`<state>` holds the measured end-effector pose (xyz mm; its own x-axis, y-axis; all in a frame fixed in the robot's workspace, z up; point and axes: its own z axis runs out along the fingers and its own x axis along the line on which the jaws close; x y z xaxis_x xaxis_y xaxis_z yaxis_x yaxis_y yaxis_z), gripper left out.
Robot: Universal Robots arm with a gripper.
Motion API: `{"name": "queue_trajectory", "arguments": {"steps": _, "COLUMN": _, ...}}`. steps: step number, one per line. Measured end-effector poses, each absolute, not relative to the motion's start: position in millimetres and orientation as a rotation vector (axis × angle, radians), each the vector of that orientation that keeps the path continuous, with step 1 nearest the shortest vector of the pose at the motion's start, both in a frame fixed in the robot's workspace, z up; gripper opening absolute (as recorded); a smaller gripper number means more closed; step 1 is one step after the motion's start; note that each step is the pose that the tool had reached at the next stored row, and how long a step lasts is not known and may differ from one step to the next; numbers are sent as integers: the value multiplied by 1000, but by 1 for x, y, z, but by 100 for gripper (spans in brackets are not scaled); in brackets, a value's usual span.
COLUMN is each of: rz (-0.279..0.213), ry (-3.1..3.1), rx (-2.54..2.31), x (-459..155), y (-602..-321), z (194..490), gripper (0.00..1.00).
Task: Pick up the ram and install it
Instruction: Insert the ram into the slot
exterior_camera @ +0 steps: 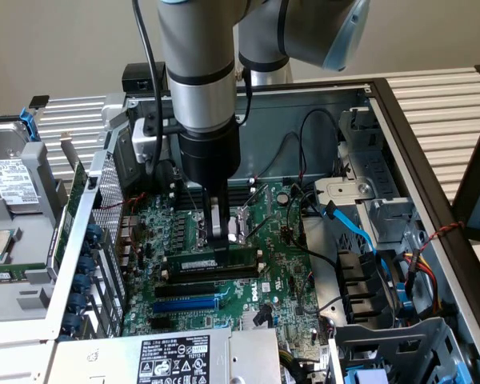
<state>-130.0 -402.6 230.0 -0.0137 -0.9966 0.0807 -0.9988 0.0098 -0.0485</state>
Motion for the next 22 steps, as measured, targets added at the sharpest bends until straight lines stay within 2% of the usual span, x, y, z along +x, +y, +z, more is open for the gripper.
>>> {"name": "queue_trajectory", "arguments": {"steps": 18, "rz": 150, "ry": -2214, "rx": 2188, "x": -130, "y": -402, "z": 226, "gripper": 13}}
{"name": "queue_trajectory", "arguments": {"steps": 20, "rz": 150, "ry": -2214, "rx": 2188, "x": -130, "y": -402, "z": 226, "gripper": 21}}
{"name": "queue_trajectory", "arguments": {"steps": 22, "rz": 150, "ry": -2214, "rx": 2188, "x": -130, "y": -402, "z": 226, "gripper": 21}}
